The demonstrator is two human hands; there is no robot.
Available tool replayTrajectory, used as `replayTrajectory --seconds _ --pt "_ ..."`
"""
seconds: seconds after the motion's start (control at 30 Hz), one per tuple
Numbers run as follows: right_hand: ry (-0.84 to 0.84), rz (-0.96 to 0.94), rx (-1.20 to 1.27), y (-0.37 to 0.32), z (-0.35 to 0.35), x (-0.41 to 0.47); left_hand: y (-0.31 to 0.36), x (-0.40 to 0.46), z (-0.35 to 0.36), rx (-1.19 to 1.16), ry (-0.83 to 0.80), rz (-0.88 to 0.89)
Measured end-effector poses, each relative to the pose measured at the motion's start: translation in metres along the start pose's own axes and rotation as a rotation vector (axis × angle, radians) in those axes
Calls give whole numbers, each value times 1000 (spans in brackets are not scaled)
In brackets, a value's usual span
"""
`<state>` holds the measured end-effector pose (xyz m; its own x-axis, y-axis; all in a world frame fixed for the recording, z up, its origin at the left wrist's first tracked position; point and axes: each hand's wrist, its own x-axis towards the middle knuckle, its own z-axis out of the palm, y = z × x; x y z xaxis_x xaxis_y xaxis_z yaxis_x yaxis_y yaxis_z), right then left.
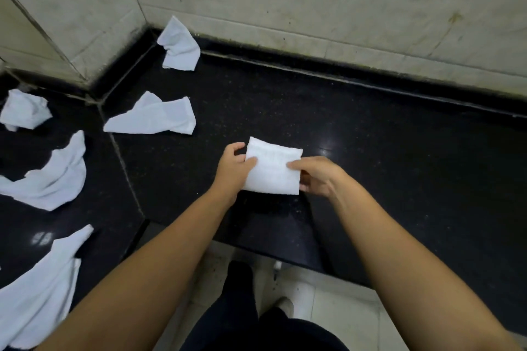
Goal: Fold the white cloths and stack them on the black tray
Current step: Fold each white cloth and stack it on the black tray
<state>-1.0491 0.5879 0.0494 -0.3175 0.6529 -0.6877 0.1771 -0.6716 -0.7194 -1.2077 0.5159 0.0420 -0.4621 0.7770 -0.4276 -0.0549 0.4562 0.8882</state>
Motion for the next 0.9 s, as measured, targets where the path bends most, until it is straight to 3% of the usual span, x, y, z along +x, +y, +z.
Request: replayTrajectory --seconds 0.2,0.47,0.9 --pt "-24 -187 143 11 -30 -49 18 -30 13 -272 -216 -177" --pt "358 -324 400 78 -94 -144 24 -80 90 28 -581 -44" --pt "871 -341 797 248 -174 -306 -45 -233 246 347 -1119 -39"
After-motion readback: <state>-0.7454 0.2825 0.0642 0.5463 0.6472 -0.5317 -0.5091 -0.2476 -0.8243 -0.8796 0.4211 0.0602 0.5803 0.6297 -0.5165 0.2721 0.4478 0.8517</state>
